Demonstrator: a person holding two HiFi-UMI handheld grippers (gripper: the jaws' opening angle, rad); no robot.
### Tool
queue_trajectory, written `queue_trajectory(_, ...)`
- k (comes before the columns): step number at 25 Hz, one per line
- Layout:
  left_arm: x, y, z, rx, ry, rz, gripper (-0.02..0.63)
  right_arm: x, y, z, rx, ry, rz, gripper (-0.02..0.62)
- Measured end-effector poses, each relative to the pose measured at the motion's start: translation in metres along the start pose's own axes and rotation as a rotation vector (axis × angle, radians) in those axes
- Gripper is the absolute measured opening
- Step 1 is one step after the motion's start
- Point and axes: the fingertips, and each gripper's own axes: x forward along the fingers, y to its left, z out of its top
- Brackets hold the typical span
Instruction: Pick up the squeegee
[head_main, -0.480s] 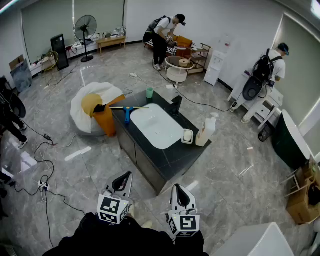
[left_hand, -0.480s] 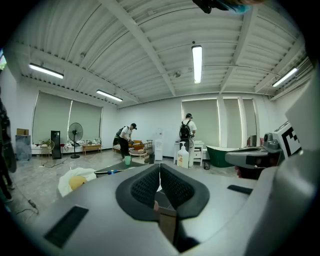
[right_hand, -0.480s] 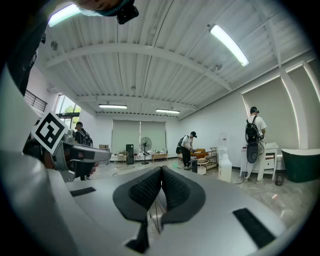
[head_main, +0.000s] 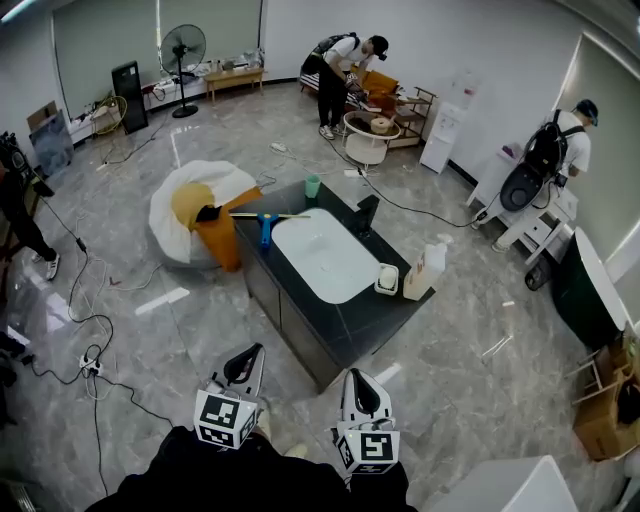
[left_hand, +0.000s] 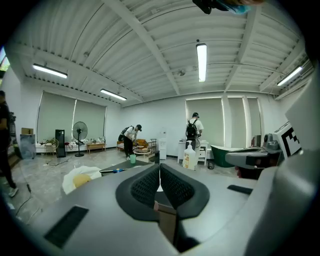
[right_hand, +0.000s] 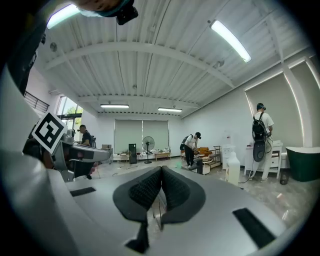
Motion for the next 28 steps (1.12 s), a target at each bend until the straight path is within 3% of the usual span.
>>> queue_trajectory(15, 0.065, 0.118, 0.022, -0.030, -0.003, 0.054, 0.025, 0.143, 0.035, 0.027, -0.009, 0.018, 0.071, 0.014)
queue_trajectory(28, 0.098, 0.236, 0.031, -0.038, -0.008, 0.071, 0.025, 0.263, 0.099, 0.040, -0.038, 0.015, 0.120, 0.015)
